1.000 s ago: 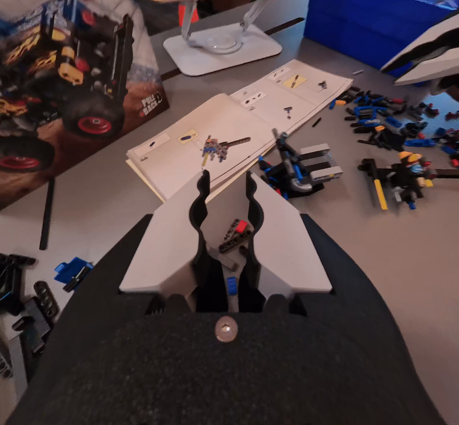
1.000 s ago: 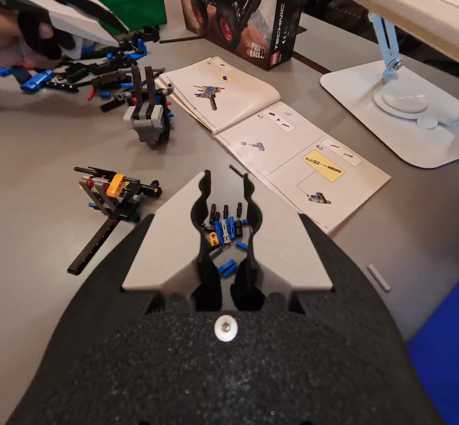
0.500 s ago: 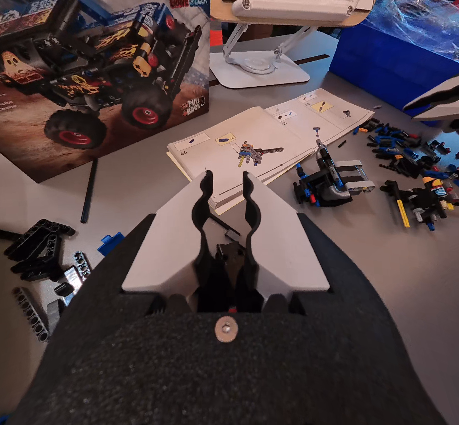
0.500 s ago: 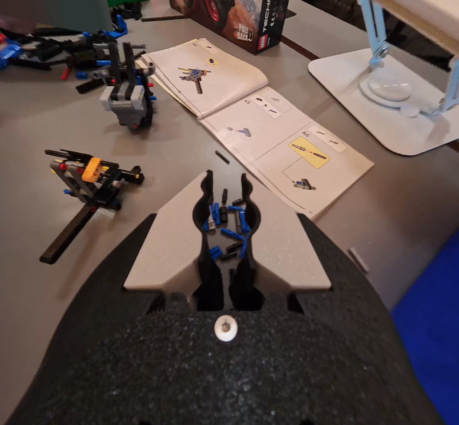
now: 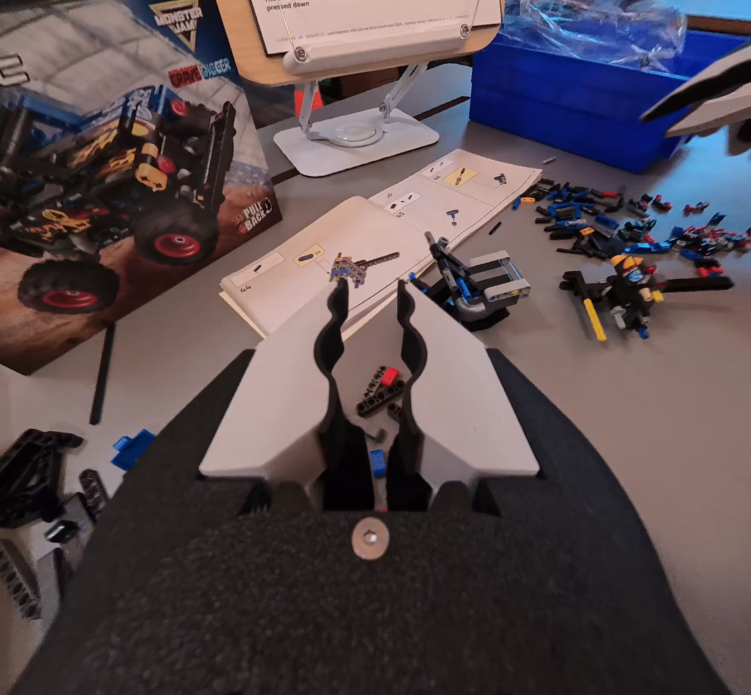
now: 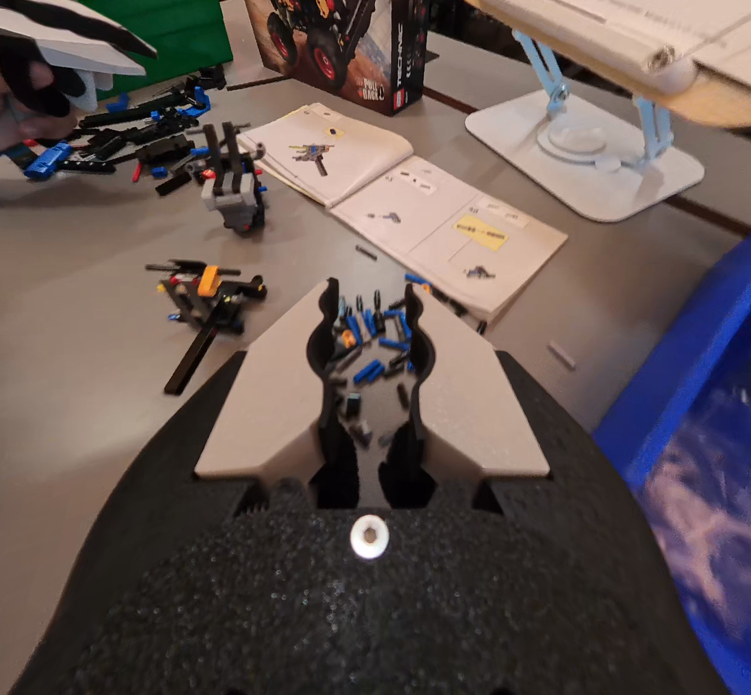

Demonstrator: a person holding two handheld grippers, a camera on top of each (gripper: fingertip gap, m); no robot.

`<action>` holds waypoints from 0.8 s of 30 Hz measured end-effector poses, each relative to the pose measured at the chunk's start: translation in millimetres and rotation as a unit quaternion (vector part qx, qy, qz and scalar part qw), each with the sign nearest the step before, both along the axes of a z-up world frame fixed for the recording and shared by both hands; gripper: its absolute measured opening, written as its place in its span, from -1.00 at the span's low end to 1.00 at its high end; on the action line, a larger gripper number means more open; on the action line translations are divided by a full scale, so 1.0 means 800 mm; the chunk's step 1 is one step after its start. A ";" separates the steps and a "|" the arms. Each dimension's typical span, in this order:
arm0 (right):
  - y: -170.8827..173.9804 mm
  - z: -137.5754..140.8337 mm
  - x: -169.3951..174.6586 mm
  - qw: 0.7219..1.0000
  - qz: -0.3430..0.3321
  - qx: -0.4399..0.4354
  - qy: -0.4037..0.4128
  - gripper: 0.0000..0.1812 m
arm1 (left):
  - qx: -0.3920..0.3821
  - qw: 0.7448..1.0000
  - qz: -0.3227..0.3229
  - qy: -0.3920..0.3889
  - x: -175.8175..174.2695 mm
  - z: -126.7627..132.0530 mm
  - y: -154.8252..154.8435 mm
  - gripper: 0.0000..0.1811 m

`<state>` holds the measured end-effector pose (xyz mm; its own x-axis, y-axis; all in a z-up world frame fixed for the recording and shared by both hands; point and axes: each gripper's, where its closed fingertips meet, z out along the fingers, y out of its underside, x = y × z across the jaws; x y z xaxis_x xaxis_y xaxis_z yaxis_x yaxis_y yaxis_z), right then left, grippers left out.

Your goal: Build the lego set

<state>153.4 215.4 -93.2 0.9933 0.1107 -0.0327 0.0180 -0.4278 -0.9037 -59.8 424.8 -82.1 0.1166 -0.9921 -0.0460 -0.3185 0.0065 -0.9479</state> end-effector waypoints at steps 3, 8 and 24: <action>-0.049 -0.026 0.003 0.999 -0.042 -0.020 0.003 -0.68 | 0.031 0.999 0.006 -0.010 -0.002 0.008 0.003 -0.76; -0.111 -0.047 -0.006 0.995 -0.082 -0.052 0.015 -0.68 | 0.024 0.999 0.021 -0.011 -0.007 0.012 0.019 -0.76; -0.084 -0.106 -0.068 0.987 -0.056 -0.149 -0.020 -0.83 | -0.004 1.000 0.006 0.005 -0.002 -0.002 0.011 -0.76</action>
